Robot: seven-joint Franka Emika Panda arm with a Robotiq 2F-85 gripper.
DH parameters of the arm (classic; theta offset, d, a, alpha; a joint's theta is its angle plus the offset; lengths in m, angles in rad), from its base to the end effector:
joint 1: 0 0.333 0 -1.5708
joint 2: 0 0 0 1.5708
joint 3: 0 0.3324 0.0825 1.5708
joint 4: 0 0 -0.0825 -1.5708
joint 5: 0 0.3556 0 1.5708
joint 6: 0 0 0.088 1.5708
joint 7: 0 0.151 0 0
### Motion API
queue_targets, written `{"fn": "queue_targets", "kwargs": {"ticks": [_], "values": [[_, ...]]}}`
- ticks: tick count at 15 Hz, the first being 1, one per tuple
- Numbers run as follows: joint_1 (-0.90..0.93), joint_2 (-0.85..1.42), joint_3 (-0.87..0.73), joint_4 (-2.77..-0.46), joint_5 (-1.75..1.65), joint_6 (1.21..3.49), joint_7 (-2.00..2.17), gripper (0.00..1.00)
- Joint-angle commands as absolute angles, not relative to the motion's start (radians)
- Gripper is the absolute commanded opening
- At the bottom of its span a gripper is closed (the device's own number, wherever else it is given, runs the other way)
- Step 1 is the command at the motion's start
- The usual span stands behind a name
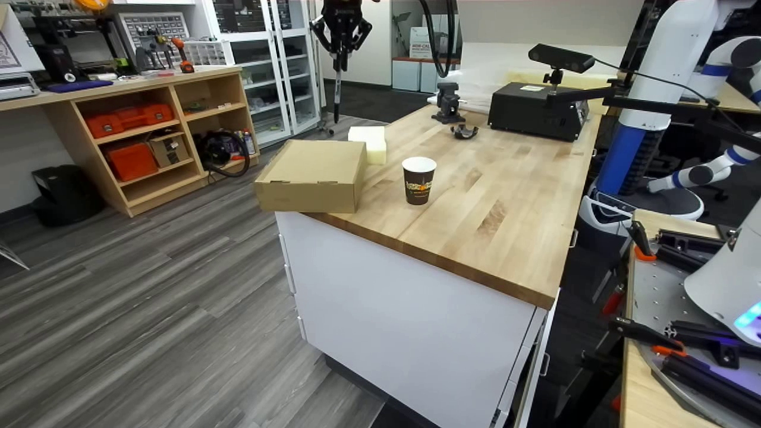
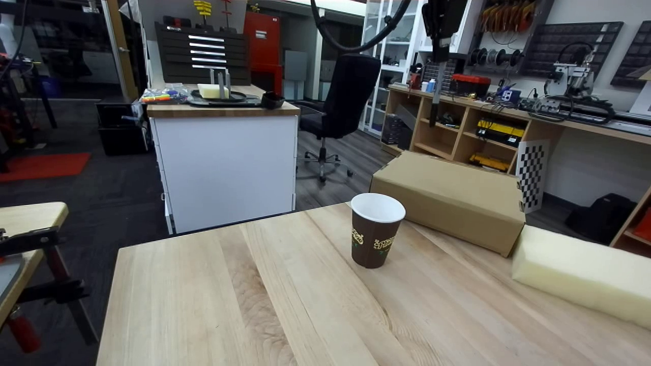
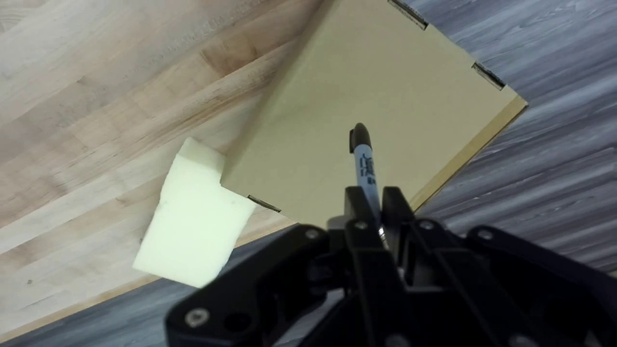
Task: Pick up the pen from the cup and put it on the table.
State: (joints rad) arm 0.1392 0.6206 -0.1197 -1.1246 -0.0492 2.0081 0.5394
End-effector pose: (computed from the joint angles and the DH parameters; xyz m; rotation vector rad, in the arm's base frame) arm 0.7480 0.0348 0.4548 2.9886 -0.7211 0.4456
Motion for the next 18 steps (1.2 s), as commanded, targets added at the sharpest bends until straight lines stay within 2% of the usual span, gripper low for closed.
{"fn": "queue_targets", "kwargs": {"ticks": [1,18], "values": [[0.162,0.471,-0.131,-1.363,-0.056,2.134,0.621,0.03],[0.131,-0.002,-0.047,-2.124,-0.049,2.341,0.985,0.03]]}}
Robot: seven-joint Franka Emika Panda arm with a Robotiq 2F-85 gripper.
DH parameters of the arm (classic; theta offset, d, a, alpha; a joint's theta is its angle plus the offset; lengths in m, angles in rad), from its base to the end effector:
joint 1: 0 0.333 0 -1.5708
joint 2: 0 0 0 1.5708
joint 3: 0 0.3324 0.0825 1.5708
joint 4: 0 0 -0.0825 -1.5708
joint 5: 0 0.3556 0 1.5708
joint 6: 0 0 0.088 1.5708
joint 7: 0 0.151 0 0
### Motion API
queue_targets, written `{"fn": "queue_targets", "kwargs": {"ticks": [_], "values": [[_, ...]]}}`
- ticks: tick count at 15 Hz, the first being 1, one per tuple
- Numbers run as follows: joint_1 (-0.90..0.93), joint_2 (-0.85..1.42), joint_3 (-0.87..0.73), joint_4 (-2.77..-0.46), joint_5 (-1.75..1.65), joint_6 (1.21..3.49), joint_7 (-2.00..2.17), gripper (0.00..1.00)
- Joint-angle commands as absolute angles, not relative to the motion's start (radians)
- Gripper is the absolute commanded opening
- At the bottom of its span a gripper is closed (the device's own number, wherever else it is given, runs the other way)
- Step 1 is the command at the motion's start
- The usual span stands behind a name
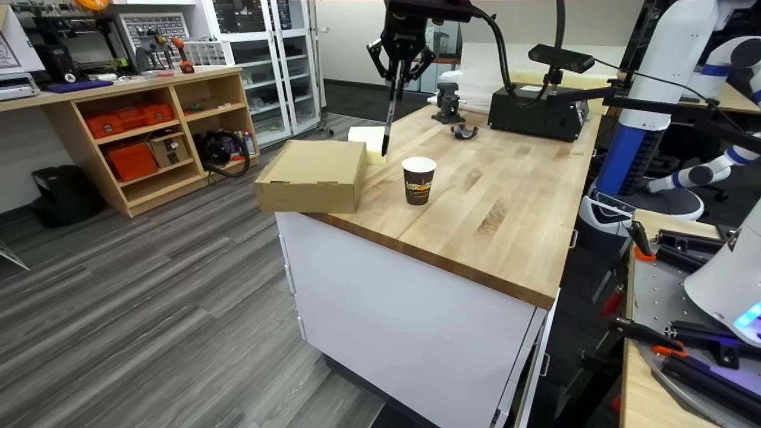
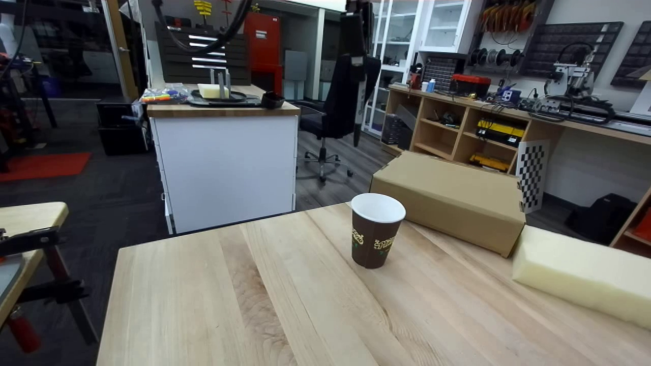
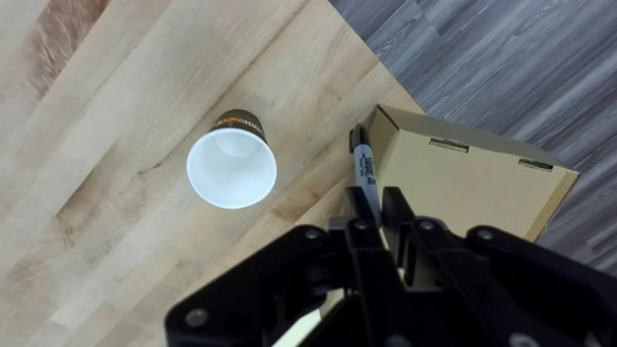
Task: Pick up the pen from the cup and put it on the table.
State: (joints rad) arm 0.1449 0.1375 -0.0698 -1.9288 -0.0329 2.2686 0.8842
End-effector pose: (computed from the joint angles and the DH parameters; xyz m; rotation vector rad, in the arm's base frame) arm 0.5942 0.0440 0.4245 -2.8305 1.1782 -0.3025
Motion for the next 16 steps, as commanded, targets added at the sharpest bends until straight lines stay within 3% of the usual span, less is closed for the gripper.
{"fn": "queue_targets", "kwargs": {"ticks": [1,14,16], "values": [[0.126,-0.036,-0.040,-2.177,-0.052,2.351,1.012,0.03],[-0.022,-0.596,0.136,-2.892,-0.126,2.347,1.419,0.03],[-0.047,-0.593,0.165,-2.808,-0.123,2.243,1.429,0.03]]}}
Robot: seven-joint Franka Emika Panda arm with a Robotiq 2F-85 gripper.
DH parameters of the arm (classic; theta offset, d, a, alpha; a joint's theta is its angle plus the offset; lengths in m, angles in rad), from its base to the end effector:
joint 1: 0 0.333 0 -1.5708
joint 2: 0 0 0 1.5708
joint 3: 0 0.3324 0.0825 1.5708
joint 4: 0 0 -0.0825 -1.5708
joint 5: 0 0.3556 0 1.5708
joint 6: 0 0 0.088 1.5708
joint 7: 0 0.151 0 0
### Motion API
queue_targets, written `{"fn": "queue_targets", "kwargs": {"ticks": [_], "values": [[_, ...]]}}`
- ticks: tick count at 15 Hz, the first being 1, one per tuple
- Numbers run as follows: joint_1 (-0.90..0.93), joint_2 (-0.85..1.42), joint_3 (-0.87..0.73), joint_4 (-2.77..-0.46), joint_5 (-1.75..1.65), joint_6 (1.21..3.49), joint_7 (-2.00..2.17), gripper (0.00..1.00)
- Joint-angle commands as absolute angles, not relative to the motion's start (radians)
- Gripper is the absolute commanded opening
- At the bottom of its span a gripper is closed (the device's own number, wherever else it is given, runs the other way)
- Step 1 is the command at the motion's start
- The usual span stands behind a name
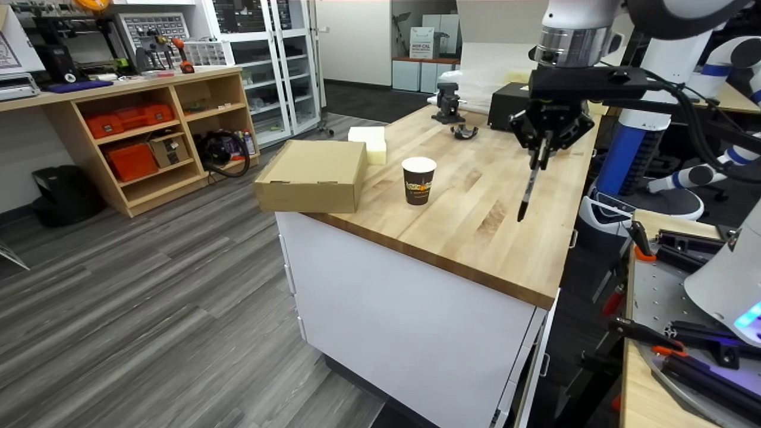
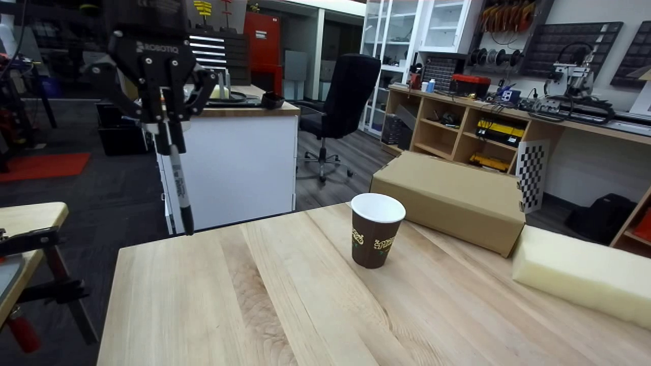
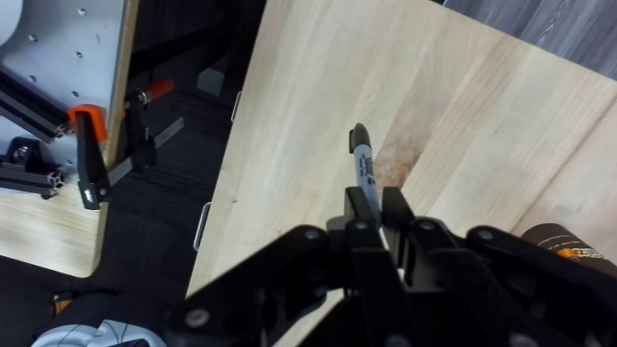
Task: Pick up the pen from the cup and put it on the table.
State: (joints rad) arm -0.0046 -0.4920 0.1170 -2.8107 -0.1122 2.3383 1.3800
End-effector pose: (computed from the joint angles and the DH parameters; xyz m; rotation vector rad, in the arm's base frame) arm 0.3226 0.0266 0.3339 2.5114 -1.7247 0.1568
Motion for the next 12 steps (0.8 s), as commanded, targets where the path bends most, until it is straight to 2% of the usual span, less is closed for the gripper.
{"fn": "queue_targets", "kwargs": {"ticks": [1,2,6,12], "values": [[-0.041,-0.628,0.159,-2.817,-0.113,2.231,1.395,0.37],[-0.039,-0.552,0.159,-2.808,-0.100,2.279,1.381,0.13],[-0.042,-0.599,0.164,-2.796,-0.099,2.244,1.381,0.37],[-0.042,-0.598,0.164,-2.796,-0.099,2.244,1.381,0.37]]}}
